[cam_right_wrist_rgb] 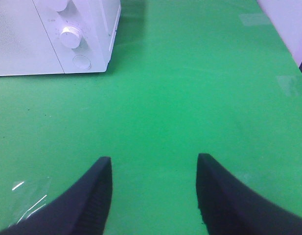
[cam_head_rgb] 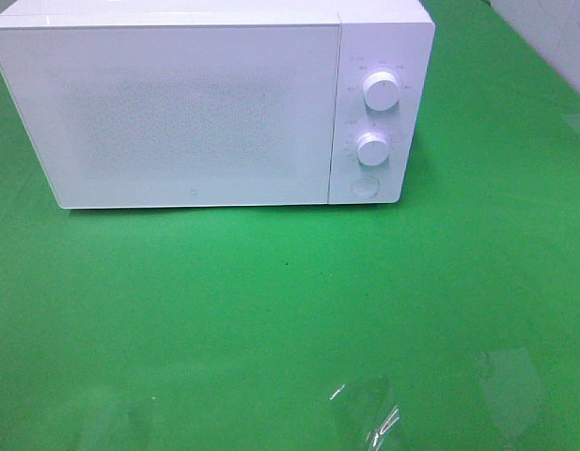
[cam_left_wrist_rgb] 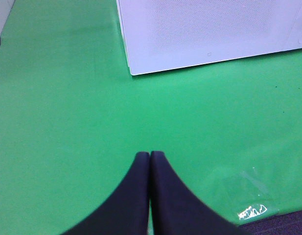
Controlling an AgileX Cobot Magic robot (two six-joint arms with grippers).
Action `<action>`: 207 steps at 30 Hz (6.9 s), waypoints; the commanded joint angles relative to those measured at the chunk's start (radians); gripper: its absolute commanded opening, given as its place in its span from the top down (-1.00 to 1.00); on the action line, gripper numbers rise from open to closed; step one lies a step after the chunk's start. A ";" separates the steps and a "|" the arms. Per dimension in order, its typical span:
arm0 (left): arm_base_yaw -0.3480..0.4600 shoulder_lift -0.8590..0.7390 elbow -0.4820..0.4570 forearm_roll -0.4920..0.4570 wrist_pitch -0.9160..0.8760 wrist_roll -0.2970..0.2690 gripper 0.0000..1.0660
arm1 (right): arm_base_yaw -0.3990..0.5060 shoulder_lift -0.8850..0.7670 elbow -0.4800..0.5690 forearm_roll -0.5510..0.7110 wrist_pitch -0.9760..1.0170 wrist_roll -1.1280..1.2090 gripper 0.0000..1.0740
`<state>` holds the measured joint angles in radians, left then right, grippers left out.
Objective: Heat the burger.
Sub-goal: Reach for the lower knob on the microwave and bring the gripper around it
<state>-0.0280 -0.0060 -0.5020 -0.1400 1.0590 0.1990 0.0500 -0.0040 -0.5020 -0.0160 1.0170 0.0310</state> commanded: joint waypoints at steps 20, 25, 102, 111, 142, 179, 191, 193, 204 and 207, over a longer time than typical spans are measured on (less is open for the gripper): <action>0.004 -0.010 0.004 -0.005 -0.018 -0.001 1.00 | 0.000 -0.026 0.001 -0.005 -0.011 -0.005 0.09; 0.004 -0.010 0.004 -0.005 -0.018 -0.001 1.00 | 0.000 -0.026 0.001 -0.005 -0.011 -0.005 0.09; 0.004 -0.010 0.004 -0.005 -0.018 -0.001 1.00 | 0.000 0.891 -0.022 -0.002 -1.017 0.042 -0.13; 0.004 -0.010 0.004 -0.005 -0.018 -0.001 1.00 | 0.000 1.189 -0.022 -0.003 -1.399 0.052 -0.13; 0.004 -0.010 0.004 -0.005 -0.018 -0.001 1.00 | 0.447 1.680 -0.040 0.270 -1.813 -0.139 -0.13; 0.004 -0.010 0.004 -0.005 -0.018 -0.001 1.00 | 0.520 1.968 -0.245 0.470 -1.970 -0.320 -0.13; 0.004 -0.010 0.004 -0.005 -0.018 -0.001 1.00 | 0.520 1.983 -0.250 0.472 -2.005 -0.320 -0.09; 0.004 -0.010 0.004 -0.005 -0.018 -0.001 1.00 | 0.520 1.983 -0.253 0.472 -2.004 -0.320 -0.06; 0.004 -0.010 0.004 -0.005 -0.018 -0.001 1.00 | 0.520 1.985 -0.262 0.472 -1.999 -0.331 0.04; 0.004 -0.010 0.004 -0.005 -0.018 -0.001 1.00 | 0.520 1.995 -0.262 0.472 -2.001 -0.338 0.04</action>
<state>-0.0280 -0.0060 -0.5010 -0.1400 1.0540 0.1990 0.5720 1.9870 -0.7560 0.4600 -0.9770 -0.2950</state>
